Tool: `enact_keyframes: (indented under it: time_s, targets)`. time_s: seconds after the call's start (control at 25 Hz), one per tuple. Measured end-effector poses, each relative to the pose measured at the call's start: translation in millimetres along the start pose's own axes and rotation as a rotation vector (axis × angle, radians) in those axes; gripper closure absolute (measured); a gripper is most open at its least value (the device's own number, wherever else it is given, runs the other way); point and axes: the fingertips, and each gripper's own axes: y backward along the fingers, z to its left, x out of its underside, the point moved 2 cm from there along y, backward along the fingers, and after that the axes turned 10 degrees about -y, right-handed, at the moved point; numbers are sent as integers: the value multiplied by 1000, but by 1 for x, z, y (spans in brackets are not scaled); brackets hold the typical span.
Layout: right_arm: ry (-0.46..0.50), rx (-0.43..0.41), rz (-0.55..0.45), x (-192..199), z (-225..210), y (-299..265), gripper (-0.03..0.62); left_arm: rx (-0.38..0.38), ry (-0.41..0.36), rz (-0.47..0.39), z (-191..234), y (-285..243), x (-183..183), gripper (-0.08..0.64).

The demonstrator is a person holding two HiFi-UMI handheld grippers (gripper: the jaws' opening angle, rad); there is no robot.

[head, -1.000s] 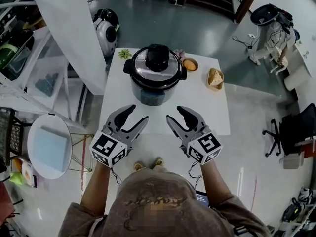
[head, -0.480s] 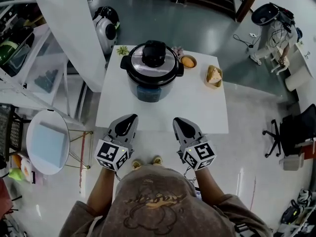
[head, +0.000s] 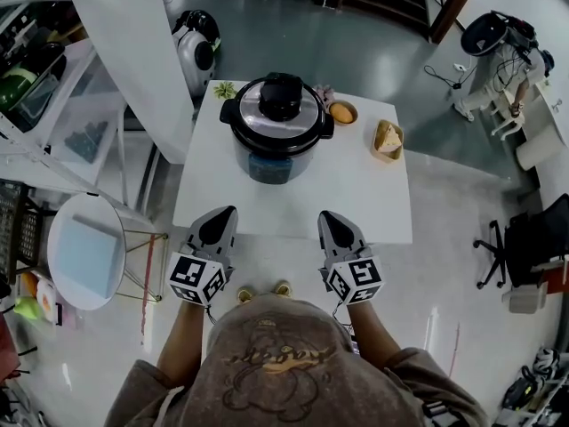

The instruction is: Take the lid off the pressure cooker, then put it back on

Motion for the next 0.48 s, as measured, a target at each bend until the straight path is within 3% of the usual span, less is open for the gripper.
enact_keyframes:
  time_s: [0.48]
  targets:
    - [27,25,-4,-8,-8,-1,597,-18,27,-7,-1,0,-5,555]
